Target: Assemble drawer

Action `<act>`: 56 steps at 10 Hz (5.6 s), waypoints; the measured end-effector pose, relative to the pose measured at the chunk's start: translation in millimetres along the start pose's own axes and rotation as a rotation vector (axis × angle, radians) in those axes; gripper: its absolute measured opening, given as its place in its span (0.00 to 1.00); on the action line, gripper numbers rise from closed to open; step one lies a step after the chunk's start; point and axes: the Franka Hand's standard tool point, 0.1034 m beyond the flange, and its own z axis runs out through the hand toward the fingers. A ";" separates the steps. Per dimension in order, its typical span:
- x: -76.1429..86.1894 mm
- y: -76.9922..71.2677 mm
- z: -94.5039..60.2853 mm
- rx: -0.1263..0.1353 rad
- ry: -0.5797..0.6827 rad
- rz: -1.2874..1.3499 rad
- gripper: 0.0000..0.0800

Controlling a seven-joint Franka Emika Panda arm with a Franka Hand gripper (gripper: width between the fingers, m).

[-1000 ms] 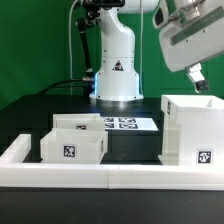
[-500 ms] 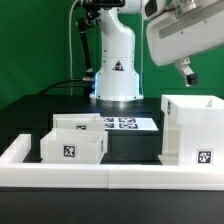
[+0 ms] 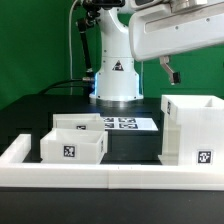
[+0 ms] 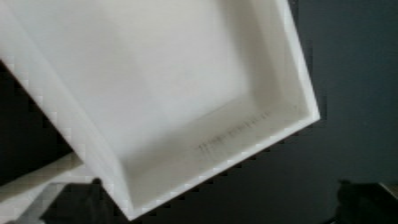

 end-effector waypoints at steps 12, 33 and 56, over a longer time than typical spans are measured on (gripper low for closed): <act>6.2 124.1 -3.4 -0.082 -0.013 -0.261 0.81; -29.9 194.6 52.6 -0.172 -0.173 -0.226 0.81; -45.0 205.7 101.9 -0.213 -0.142 -0.231 0.05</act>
Offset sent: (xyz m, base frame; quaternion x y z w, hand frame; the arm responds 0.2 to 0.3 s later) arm -0.0314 -0.0718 -0.0126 -0.0450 0.0071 -0.0761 0.9961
